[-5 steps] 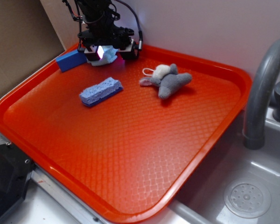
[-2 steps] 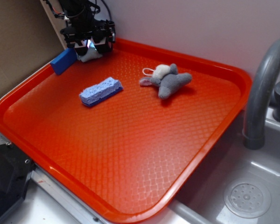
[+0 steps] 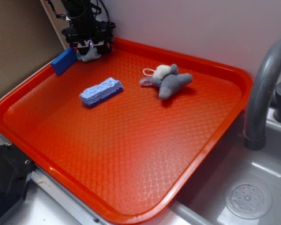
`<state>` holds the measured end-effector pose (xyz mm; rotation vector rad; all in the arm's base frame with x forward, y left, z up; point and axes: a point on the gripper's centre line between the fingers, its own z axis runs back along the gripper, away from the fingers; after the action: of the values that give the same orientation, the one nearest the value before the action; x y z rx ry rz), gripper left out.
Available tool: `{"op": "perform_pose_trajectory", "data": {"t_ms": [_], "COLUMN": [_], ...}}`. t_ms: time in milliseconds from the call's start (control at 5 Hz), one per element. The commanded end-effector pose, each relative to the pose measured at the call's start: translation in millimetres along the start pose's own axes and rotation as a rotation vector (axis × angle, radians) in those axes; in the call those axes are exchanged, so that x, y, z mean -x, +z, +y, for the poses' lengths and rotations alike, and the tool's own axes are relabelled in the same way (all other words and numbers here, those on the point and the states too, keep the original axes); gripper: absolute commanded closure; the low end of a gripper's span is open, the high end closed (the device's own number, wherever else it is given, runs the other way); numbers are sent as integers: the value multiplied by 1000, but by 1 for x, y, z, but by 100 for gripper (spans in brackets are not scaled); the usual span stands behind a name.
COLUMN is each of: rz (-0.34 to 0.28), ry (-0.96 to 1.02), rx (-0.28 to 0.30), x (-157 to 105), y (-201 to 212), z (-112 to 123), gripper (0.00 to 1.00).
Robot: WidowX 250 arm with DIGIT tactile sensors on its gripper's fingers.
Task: Grab the blue cloth.
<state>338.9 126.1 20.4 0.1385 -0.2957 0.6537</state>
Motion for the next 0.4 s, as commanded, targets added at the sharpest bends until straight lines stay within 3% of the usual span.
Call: {"op": "perform_pose_trajectory", "data": {"t_ms": [0, 200], "rz": [100, 167], "ry": [-62, -236], "rx": [23, 167], "x": [10, 51], "y": [72, 140], "z": [3, 4], "gripper": [100, 100]}}
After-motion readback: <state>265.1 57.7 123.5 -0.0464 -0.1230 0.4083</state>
